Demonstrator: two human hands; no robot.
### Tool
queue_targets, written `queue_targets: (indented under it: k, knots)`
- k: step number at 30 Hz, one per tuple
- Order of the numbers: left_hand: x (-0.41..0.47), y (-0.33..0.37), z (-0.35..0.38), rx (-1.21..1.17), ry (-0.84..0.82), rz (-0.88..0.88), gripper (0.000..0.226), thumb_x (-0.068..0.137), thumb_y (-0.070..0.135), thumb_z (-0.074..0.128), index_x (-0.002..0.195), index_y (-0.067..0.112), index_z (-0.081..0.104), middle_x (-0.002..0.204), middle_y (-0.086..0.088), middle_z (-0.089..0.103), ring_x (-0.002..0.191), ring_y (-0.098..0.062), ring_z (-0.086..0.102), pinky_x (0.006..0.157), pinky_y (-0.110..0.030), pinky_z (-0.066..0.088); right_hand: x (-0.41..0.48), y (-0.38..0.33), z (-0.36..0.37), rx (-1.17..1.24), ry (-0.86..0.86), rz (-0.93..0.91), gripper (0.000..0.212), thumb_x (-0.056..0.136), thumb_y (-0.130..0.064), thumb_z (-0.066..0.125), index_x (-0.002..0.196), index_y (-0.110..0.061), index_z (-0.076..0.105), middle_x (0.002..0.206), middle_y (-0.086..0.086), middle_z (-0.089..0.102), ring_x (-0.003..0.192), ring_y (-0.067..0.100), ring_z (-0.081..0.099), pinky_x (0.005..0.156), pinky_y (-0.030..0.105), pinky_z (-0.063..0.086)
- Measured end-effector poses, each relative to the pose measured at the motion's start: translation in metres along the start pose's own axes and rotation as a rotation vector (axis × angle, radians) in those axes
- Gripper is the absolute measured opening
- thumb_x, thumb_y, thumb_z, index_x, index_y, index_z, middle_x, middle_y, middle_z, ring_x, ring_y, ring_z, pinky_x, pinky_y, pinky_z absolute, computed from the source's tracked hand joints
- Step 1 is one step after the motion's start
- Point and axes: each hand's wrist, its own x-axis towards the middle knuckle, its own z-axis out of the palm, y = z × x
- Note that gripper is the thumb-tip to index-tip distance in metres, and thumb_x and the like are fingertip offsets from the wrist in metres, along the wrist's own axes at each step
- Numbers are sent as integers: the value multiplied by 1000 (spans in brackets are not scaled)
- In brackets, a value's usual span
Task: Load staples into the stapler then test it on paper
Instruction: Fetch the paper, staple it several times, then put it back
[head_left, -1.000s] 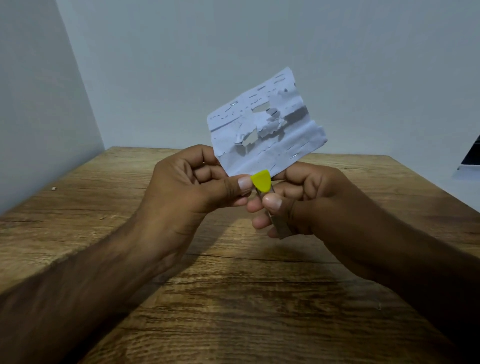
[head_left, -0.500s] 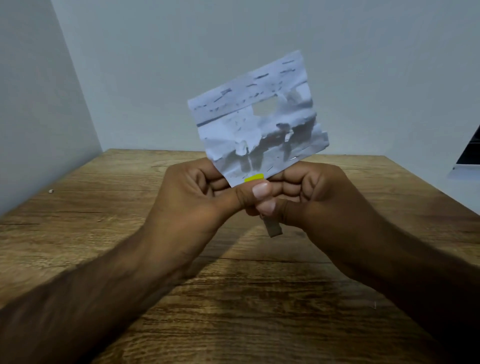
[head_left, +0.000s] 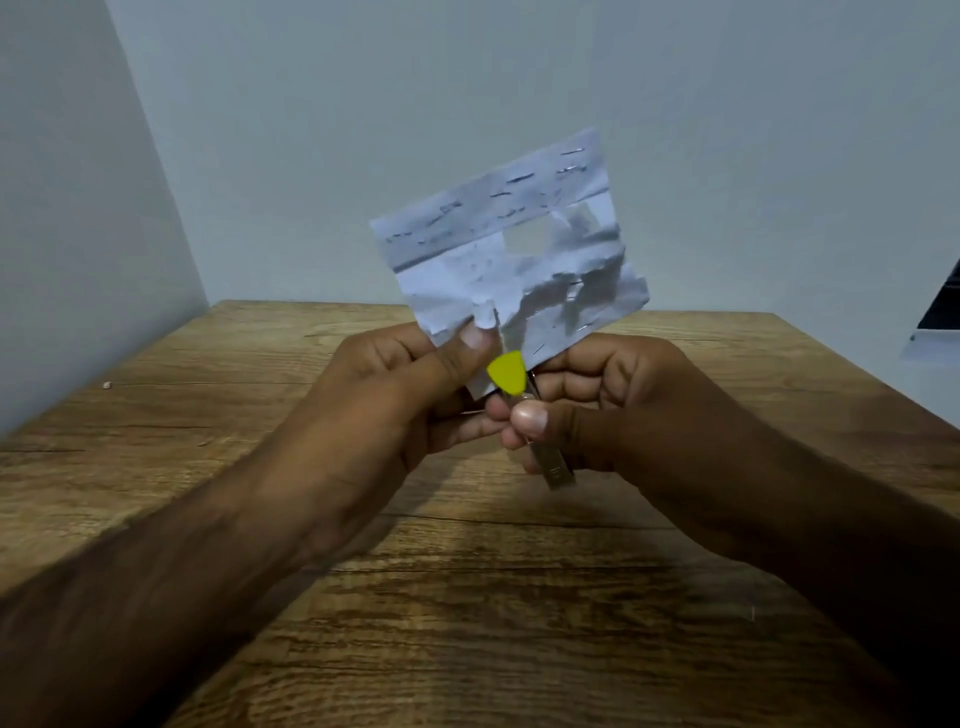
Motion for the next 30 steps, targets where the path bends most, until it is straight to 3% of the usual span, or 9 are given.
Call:
queue_targets:
  k: [2,4,8,13,17,20,23,26,30]
  knots:
    - [1,-1,-2,-17,26,-23,21,89,26,68,88,11,83,102,-20,80,94,-37,73,79,-37,63,1,1,-1,2,-16,9,21,90,-1,74,108,-10,78,99,10,84,88,19,80,83,48,63]
    - [2,-4,-2,4,71,-16,19,88,23,69,84,10,83,98,-21,80,91,-37,74,76,-36,64,1,2,0,-3,-26,12,20,90,0,73,107,-9,77,95,7,84,83,14,79,75,34,66]
    - [1,-8,1,40,131,31,17,90,22,70,84,12,83,89,-12,82,77,-24,77,77,-44,65,2,3,1,4,-29,4,21,89,2,74,104,-11,76,88,1,84,76,7,78,67,17,57]
    - [-1,-7,7,45,158,89,17,96,16,66,92,11,82,88,-5,83,73,-18,80,66,-31,64,1,1,6,12,-26,27,30,83,4,78,111,-8,75,99,8,83,79,11,79,68,21,59]
    - [-3,-5,10,19,153,120,16,97,12,65,102,8,79,94,-9,83,81,-25,81,64,-30,63,0,1,6,-44,27,23,29,83,-1,80,110,-8,76,106,19,80,90,24,79,80,41,62]
    - [-3,-4,11,43,177,150,19,98,10,63,112,5,76,100,-9,83,86,-29,80,65,-34,65,0,-1,4,-4,29,27,30,80,2,81,108,-8,76,104,19,80,89,24,80,75,32,63]
    - [-2,-2,8,117,262,160,17,99,13,62,109,9,76,87,-7,82,71,-25,79,60,-34,65,0,-1,5,27,15,48,33,80,7,80,108,-10,78,103,24,77,80,22,75,75,35,64]
    - [1,1,0,118,292,126,19,101,15,60,111,8,74,90,-11,80,64,-26,75,58,-32,63,0,-1,5,16,13,97,35,78,10,80,105,-12,79,92,16,79,74,18,73,73,36,64]
    - [4,1,-5,60,236,-4,17,97,3,61,110,-1,72,79,-8,78,64,-22,76,57,-26,60,-1,-8,0,-108,-60,149,35,73,10,84,100,-12,81,82,7,78,65,8,70,59,19,56]
